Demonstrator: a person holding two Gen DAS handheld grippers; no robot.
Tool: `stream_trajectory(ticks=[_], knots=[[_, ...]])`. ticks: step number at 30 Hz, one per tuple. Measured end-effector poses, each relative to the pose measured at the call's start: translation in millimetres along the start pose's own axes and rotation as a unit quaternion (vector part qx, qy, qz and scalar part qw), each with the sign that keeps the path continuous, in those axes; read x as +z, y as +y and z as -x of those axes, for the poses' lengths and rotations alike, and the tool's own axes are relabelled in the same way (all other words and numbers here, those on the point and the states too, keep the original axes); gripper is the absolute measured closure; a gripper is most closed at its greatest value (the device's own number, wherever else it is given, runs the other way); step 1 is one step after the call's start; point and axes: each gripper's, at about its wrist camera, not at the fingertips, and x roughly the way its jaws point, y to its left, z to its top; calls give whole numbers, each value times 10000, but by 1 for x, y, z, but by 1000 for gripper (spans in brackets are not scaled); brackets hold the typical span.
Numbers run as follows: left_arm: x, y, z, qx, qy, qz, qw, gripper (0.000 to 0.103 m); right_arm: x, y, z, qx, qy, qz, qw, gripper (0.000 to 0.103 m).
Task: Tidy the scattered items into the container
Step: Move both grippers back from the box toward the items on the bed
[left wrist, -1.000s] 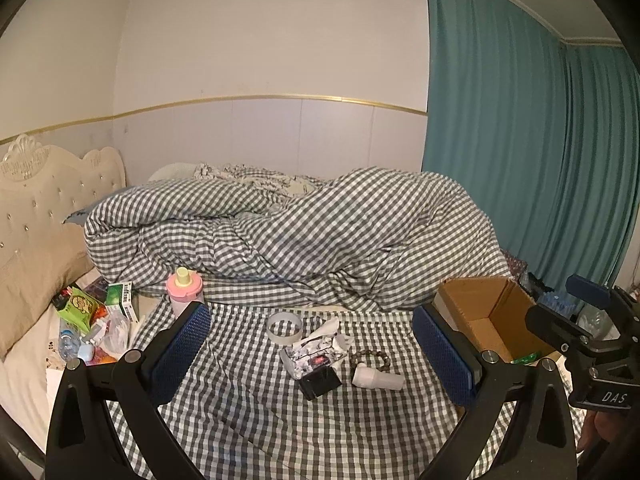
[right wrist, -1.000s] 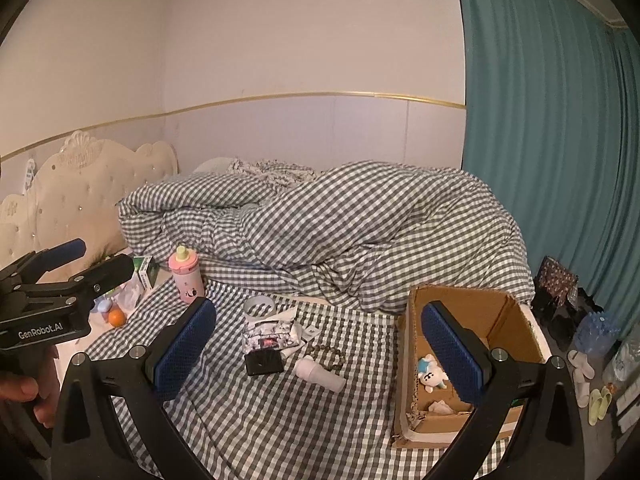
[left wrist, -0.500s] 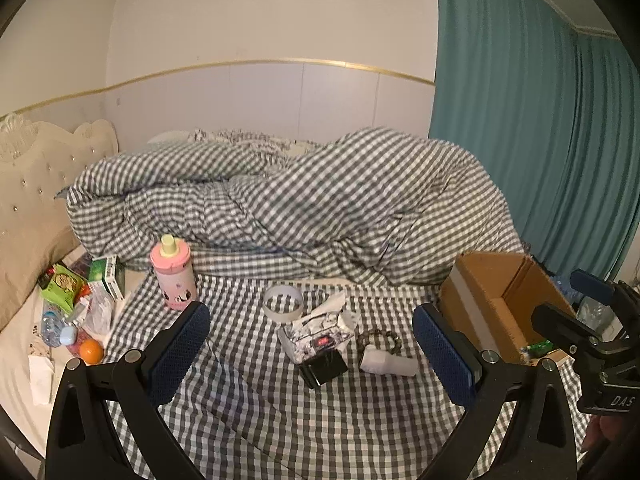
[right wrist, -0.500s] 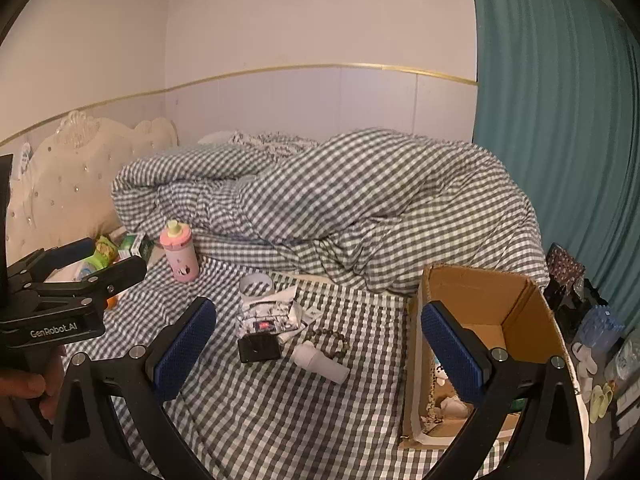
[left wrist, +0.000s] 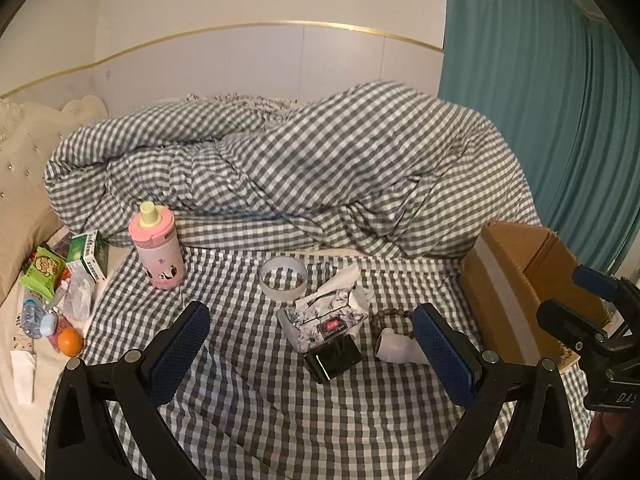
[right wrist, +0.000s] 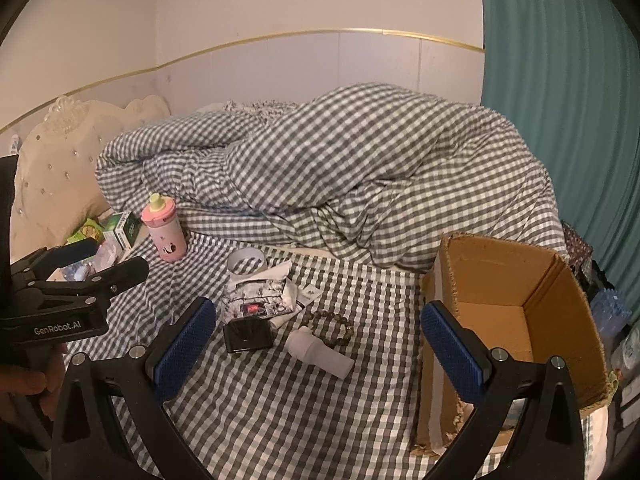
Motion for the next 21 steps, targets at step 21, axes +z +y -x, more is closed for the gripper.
stream_trajectory(ticks=[21], knots=[[-33, 7, -96, -48, 805, 9, 9967, 0, -30, -13, -87, 149, 749, -111, 9970, 0]])
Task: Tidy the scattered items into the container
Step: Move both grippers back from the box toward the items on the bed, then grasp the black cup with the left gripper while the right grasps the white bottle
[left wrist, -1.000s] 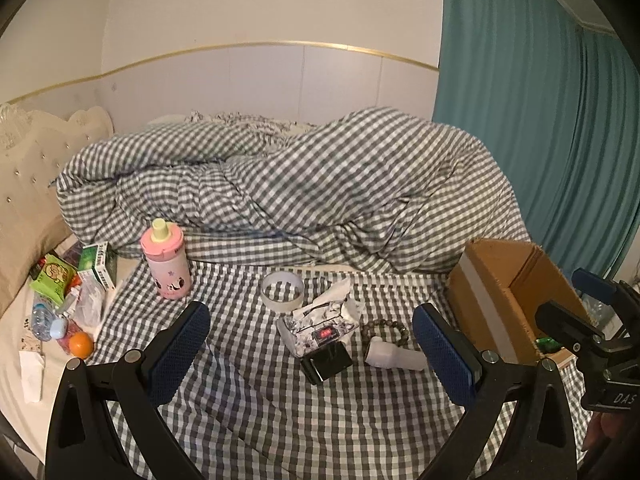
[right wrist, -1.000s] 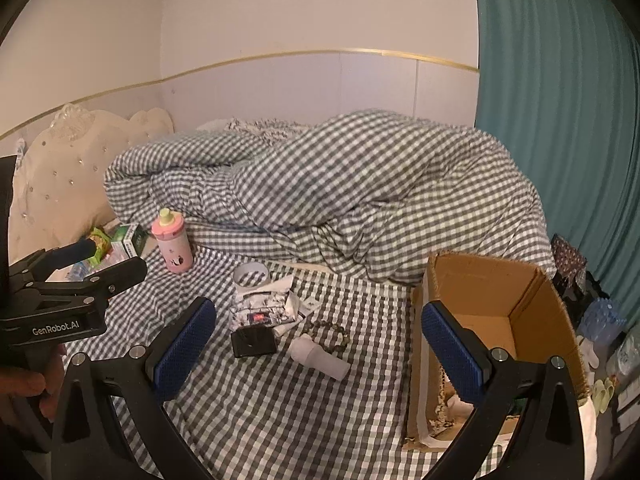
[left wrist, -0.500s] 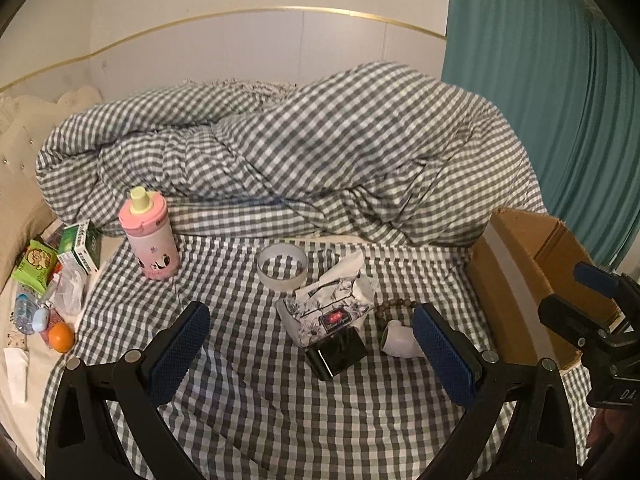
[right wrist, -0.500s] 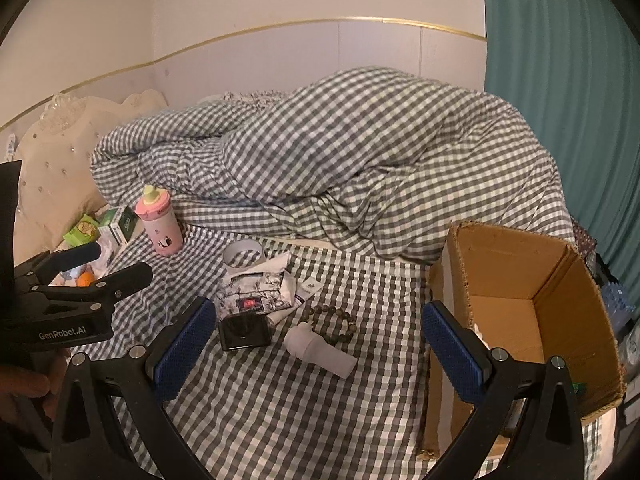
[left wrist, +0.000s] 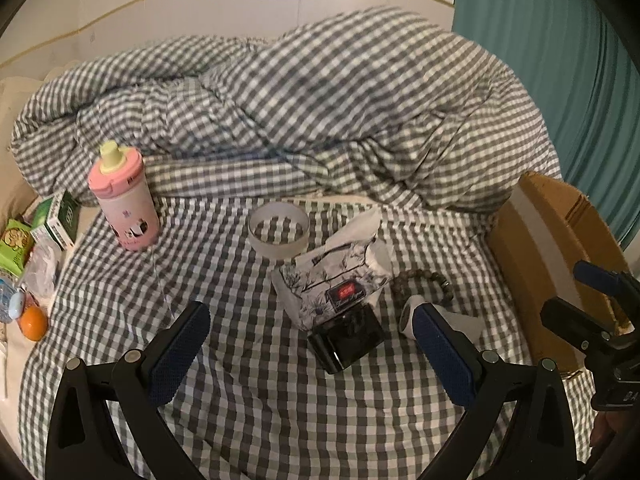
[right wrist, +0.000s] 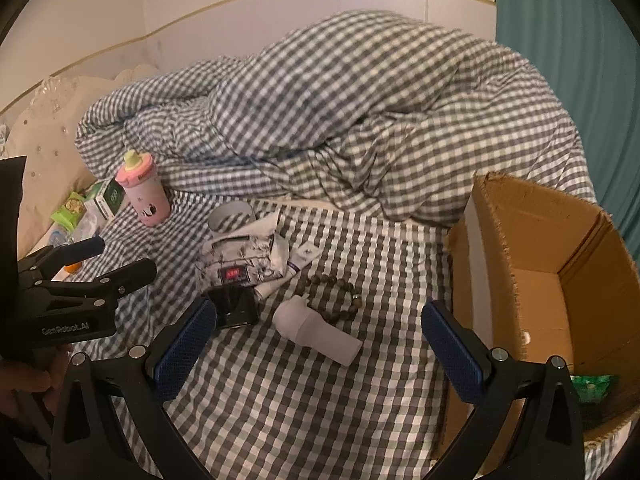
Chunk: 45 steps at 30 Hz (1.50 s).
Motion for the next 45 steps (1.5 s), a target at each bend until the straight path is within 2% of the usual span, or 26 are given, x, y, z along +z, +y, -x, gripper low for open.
stream_trajectory(ticks=[15, 30, 37, 39, 43, 45], knots=[[-18, -5, -61, -139, 538, -85, 9984, 0, -21, -13, -62, 170, 571, -127, 9981, 0], [-30, -7, -106, -224, 874, -145, 9958, 0, -37, -27, -106, 298, 923, -150, 9952, 0], [-36, -9, -120, -402, 959, -86, 9945, 0, -41, -29, -126, 371, 1059, -95, 9936, 0], [-37, -9, -122, -480, 952, -38, 9943, 2, -43, -28, -131, 394, 1099, -72, 9931, 0], [-37, -9, -124, -678, 980, 29, 9929, 12, -46, -28, -140, 447, 1164, -54, 9922, 0], [-37, -12, -125, -739, 986, -3, 9924, 21, -47, -28, -142, 487, 1176, -51, 9919, 0]])
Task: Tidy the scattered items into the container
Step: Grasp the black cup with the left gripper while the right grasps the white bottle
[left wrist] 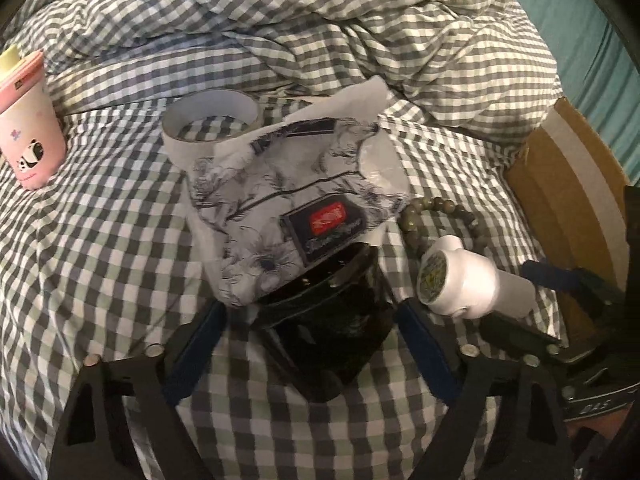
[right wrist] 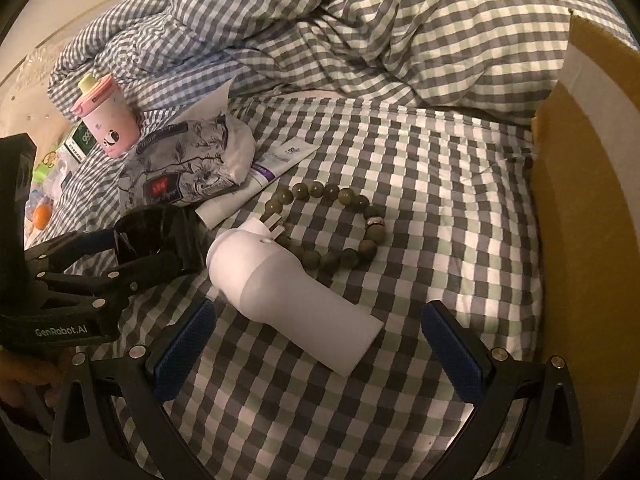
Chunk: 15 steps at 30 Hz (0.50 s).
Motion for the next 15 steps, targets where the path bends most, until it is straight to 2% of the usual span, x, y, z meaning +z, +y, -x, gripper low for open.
stream_trajectory(ticks=[3, 7, 10, 15], knots=[[1, -6, 1, -94, -4, -99, 9999, 32, 0, 2, -3, 55, 13, 25, 10000, 1], [1, -8, 0, -111, 14, -127, 9999, 32, 0, 6, -7, 133, 53, 80, 9999, 4], [1, -8, 0, -139, 38, -125, 9998, 34, 0, 9, -9, 182, 82, 119, 9997, 15], [0, -12, 6, -147, 45, -207, 9997, 42, -1, 9, -9, 178, 113, 154, 9997, 31]])
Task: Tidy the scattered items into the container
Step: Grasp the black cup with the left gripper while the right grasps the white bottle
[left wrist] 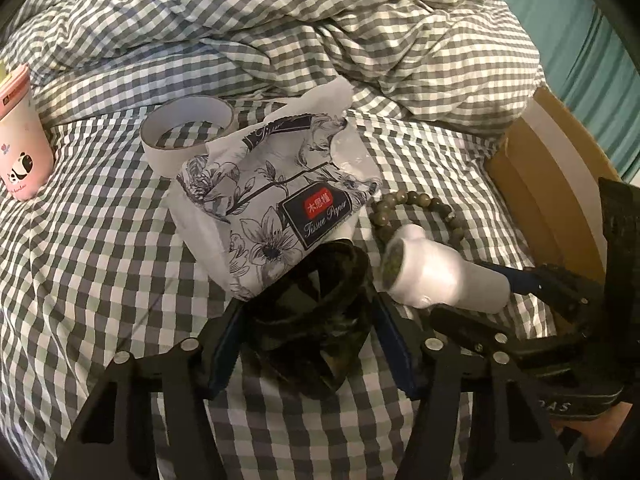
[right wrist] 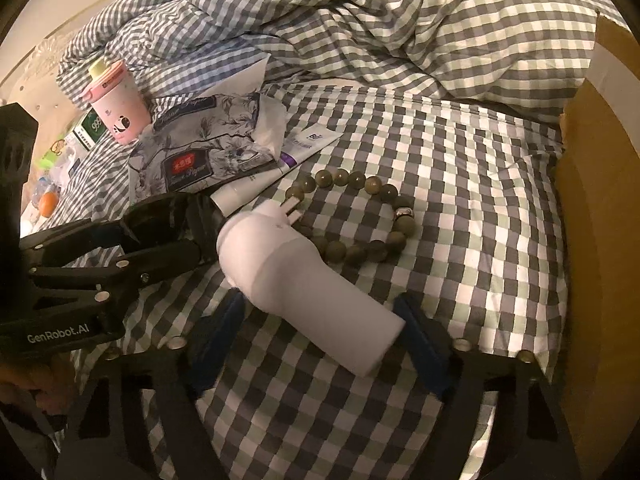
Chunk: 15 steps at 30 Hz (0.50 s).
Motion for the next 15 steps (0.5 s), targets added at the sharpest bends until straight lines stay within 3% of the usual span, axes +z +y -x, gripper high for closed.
stream_trajectory(ticks=[5, 15], knots=[[-5, -7, 7, 11, 11, -78, 10000, 46, -2, 3, 3, 101, 50, 56, 9999, 55], [-9, -7, 22, 67, -47, 2, 10000, 47, -5, 9, 14, 287, -20, 77, 9996, 63]])
